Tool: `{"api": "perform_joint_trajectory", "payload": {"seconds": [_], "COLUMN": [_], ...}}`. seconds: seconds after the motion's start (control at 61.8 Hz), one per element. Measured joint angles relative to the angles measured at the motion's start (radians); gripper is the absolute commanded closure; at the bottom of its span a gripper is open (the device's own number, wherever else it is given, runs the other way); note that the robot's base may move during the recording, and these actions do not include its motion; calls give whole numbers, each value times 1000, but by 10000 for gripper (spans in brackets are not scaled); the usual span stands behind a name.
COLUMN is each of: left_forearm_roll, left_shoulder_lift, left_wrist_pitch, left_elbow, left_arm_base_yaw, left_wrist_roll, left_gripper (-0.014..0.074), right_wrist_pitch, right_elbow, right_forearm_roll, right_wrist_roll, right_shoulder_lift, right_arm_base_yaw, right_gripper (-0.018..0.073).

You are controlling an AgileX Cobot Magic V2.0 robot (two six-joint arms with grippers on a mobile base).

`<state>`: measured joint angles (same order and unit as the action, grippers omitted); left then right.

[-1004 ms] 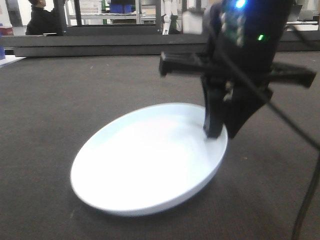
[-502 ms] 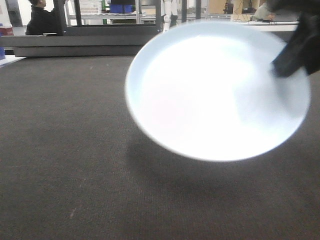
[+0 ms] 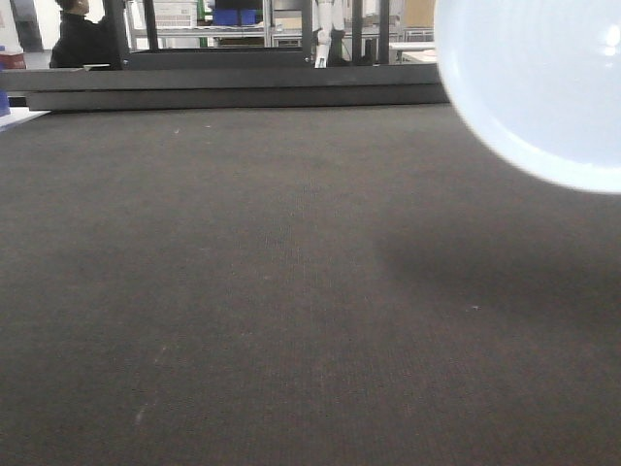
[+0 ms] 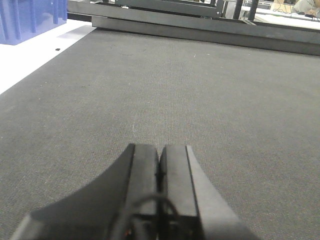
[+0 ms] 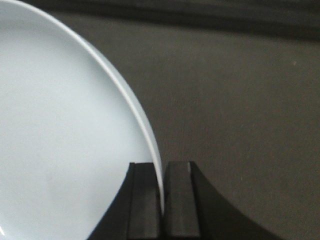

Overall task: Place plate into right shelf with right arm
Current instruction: 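Lift the plate upright with the right gripper, clear of the table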

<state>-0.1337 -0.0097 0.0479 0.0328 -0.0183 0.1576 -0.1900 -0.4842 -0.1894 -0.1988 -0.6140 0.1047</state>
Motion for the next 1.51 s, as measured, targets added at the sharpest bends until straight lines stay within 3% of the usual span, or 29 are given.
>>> {"api": "perform_joint_trajectory", "payload": {"seconds": [0.486, 0.696, 1.506], "left_forearm_roll": [0, 0, 0], "left_shoulder_lift": [0, 0, 0], "left_wrist_pitch": [0, 0, 0], "left_elbow": [0, 0, 0], "left_arm_base_yaw": [0, 0, 0], "left_wrist_roll": [0, 0, 0], "left_gripper": [724, 724, 724], "right_wrist_pitch": [-84, -17, -17], "right_elbow": [31, 105, 116], "right_forearm_roll": [-3, -5, -8], "right_wrist_roll": [-4, -6, -6], "right_shoulder_lift": [347, 462, 476], "right_arm_base_yaw": [-1, -1, -1], "right_gripper": [504, 504, 504]}}
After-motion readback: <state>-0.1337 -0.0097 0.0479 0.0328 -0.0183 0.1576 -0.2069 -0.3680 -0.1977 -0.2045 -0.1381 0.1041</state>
